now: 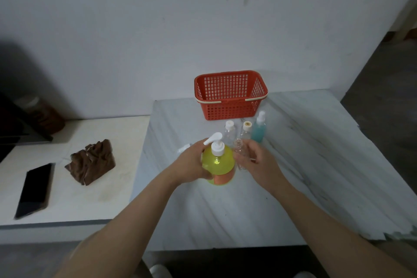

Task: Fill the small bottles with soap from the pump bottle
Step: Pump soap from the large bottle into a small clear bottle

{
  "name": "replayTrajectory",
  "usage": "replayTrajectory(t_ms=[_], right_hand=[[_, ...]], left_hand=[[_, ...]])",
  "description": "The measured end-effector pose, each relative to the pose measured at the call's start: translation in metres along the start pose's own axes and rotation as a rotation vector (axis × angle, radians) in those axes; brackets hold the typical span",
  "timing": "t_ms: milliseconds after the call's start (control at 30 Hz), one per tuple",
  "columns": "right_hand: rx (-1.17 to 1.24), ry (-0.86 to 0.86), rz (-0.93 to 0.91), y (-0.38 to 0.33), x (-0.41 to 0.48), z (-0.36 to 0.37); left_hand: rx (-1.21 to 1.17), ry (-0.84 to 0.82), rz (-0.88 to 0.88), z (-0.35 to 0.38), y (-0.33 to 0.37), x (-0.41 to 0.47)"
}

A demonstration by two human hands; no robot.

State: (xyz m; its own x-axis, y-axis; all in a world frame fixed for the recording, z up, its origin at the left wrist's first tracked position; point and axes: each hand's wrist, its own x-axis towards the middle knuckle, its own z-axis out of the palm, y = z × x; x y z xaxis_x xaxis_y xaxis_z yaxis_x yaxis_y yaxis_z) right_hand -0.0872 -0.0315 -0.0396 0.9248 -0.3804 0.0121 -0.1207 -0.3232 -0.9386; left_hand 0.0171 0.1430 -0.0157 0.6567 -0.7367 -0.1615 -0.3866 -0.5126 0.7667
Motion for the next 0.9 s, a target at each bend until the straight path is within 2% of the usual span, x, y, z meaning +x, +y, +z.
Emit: replayTrajectory(t_ms=[200,367,433,533,667,767,900], right_hand=[[-0.02,0.041,0.031,0.008,-0.003,-0.011],[-0.051,0.065,-0.016,0.01,-0.009,-0.023],[-0.046,0.066,-0.033,0.007,-0.012,-0.026],[-0.04,0.085,-0.059,0.001,-0.015,-0.028],[-0.023,0.135,-0.096,-0.005,-0.015,-0.029],[-0.032,0.148,-0.135,-0.012,-0.015,-0.028],[-0.047,0.149,-0.157,-0.017,-0.016,-0.027]], left_hand=[[0.183,0.152,0.022,0.02,0.024,0.008],[0.221,0.413,-0.071,0.052,0.023,0.018],[0.232,0.46,-0.111,0.059,0.029,0.019],[0.254,0.411,-0.209,0.061,0.036,0.017],[0.296,0.311,-0.214,0.049,0.029,0.011],[0.274,0.216,-0.169,0.035,0.021,0.009],[0.091,0.166,-0.023,0.025,0.02,0.01]])
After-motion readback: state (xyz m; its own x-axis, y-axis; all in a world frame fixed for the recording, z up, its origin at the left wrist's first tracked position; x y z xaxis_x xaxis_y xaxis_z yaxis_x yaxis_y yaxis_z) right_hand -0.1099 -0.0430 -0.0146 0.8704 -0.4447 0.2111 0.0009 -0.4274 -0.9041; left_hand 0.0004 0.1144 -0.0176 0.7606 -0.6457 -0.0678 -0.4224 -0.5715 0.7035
